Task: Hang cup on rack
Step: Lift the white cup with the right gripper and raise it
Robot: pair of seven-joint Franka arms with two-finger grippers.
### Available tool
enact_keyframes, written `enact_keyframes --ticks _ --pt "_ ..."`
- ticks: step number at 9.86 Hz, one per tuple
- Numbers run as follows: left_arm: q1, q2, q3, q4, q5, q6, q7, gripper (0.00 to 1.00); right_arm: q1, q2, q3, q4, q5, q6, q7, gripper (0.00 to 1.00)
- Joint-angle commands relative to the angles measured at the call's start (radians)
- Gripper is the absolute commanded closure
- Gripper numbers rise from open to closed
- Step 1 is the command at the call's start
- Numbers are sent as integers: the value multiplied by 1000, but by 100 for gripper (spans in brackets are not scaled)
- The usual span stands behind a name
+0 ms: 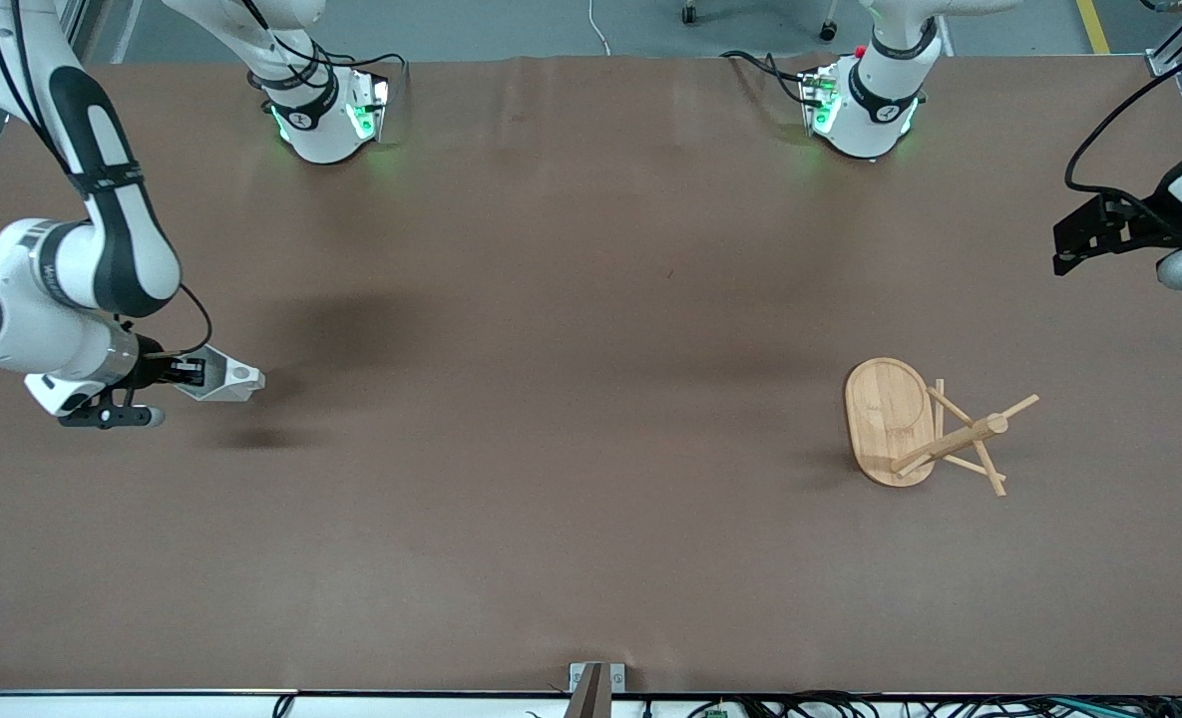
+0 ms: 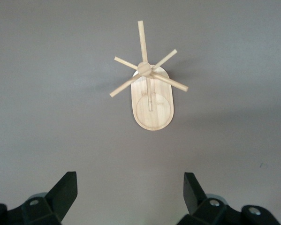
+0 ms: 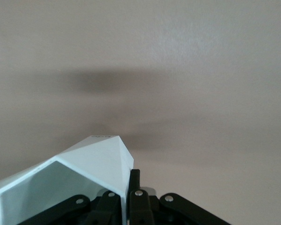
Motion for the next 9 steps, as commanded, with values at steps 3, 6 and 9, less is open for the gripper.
enact_keyframes --ticks 3,6,9 --pt "-28 22 -17 -7 -33 -42 -3 0 16 -27 60 164 365 -258 -41 99" --pt "-132 77 -46 -5 -149 -15 9 0 52 -19 107 157 765 -277 -78 100" --pt "-258 78 -112 -3 -176 43 67 0 60 3 236 140 1051 -280 -78 100"
